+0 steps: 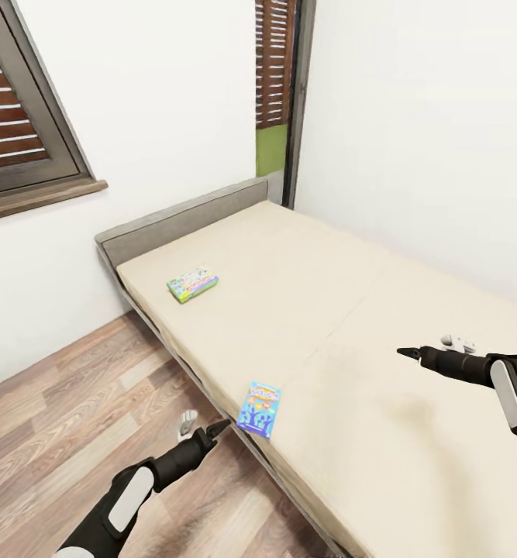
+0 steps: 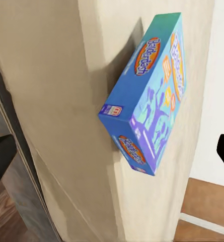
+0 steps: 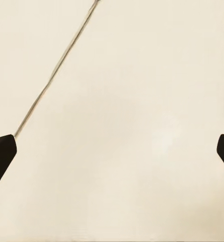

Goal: Put all the toys in the child's room - the three board games (two on the bed and one on the table), the two jigsaw puzzles on the table, and the tennis ball on the table - inside the toy box on the table in the child's room.

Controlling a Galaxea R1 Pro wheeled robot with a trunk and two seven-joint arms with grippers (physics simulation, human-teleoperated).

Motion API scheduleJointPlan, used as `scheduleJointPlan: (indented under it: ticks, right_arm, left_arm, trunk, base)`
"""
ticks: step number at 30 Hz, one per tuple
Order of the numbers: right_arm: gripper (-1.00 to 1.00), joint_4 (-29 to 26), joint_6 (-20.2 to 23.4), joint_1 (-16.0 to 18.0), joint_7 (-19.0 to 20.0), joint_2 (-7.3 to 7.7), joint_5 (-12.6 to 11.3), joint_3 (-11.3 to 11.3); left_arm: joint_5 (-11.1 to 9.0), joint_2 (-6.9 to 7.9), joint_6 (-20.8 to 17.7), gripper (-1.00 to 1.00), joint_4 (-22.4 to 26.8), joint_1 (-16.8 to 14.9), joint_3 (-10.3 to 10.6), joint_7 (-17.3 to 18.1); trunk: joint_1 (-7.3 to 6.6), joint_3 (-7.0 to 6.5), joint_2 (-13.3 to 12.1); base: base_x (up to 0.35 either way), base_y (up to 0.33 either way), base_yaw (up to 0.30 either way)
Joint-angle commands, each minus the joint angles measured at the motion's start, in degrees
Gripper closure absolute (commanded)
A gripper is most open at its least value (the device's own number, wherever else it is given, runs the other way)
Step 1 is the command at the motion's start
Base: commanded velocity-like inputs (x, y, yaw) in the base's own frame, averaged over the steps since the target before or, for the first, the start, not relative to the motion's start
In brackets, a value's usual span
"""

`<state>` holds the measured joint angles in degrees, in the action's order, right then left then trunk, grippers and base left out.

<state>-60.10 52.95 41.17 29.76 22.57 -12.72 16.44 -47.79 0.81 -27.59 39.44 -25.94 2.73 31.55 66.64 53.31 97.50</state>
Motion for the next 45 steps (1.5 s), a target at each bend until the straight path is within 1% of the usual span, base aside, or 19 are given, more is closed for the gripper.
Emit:
scheduleJointPlan:
  ticks: [1,7,13,15,17,20,22,25,28,34,45]
  right_arm:
    - [-1.0,-0.01,0.31,0.05,0.22,-0.02,0.06,0.09]
    - [-1.0,-0.06,0.29,0.05,0.23,-0.01,0.06,0.11]
    - [-1.0,-0.73,0.25,0.05,0.22,0.04,0.09,0.15]
    - [-1.0,-1.01,0.24,0.03,0.22,0.05,0.1,0.15]
    - [-1.0,-1.64,0.27,-0.06,0.22,0.09,0.12,0.16]
    - [-1.0,-1.96,0.26,-0.19,0.22,0.11,0.13,0.16]
    - [-1.0,-2.65,0.28,-0.54,0.22,0.12,0.13,0.17]
    - [-1.0,-3.02,0.27,-0.74,0.21,0.12,0.14,0.17]
    - [-1.0,-4.18,0.24,-1.36,0.21,0.08,0.13,0.17]
    - [-1.0,-5.53,0.24,-2.1,0.21,0.0,0.14,0.17]
    - [-1.0,-6.45,0.27,-2.67,0.21,-0.05,0.15,0.17]
  left_arm:
    - [-0.56,0.06,-0.35,-1.0,0.03,-0.01,0.16,-0.07]
    - [-0.55,0.19,-0.36,-1.0,0.05,-0.49,0.35,0.09]
    - [-0.35,0.28,-0.3,-1.0,0.1,-1.15,0.88,0.41]
    - [-0.03,0.29,-0.26,-1.0,0.21,-1.25,1.21,0.5]
    - [0.94,0.28,0.13,-1.0,0.47,-1.41,1.88,0.62]
    - [1.48,0.25,0.58,-1.0,0.58,-1.46,2.14,0.65]
    - [2.33,0.19,1.77,-1.0,0.71,-1.52,2.52,0.72]
    - [2.65,0.16,2.42,-1.0,0.76,-1.53,2.67,0.75]
    - [3.24,0.14,3.9,-1.0,0.87,-1.51,2.95,0.84]
    - [3.6,0.16,4.86,-1.0,0.94,-1.4,3.12,0.97]
    - [3.79,0.25,5.39,-1.0,0.98,-1.17,2.93,1.03]
  trunk:
    - [0.0,0.04,0.02]
    - [0.0,0.04,0.02]
    - [0.0,0.04,0.02]
    - [0.0,0.04,0.02]
    - [0.0,0.04,0.02]
    - [0.0,0.04,0.02]
    - [0.0,0.04,0.02]
    - [0.0,0.04,0.02]
    - [0.0,0.04,0.02]
    - [0.0,0.04,0.02]
    - [0.0,0.04,0.02]
  base:
    - [0.0,0.0,-0.28]
    - [0.0,0.0,-0.253]
    - [0.0,0.0,-0.123]
    - [0.0,0.0,-0.071]
    - [0.0,0.0,-0.051]
    - [0.0,0.0,-0.039]
    - [0.0,0.0,-0.026]
    - [0.0,0.0,-0.02]
    - [0.0,0.0,-0.012]
    - [0.0,0.0,-0.006]
    - [0.0,0.0,-0.002]
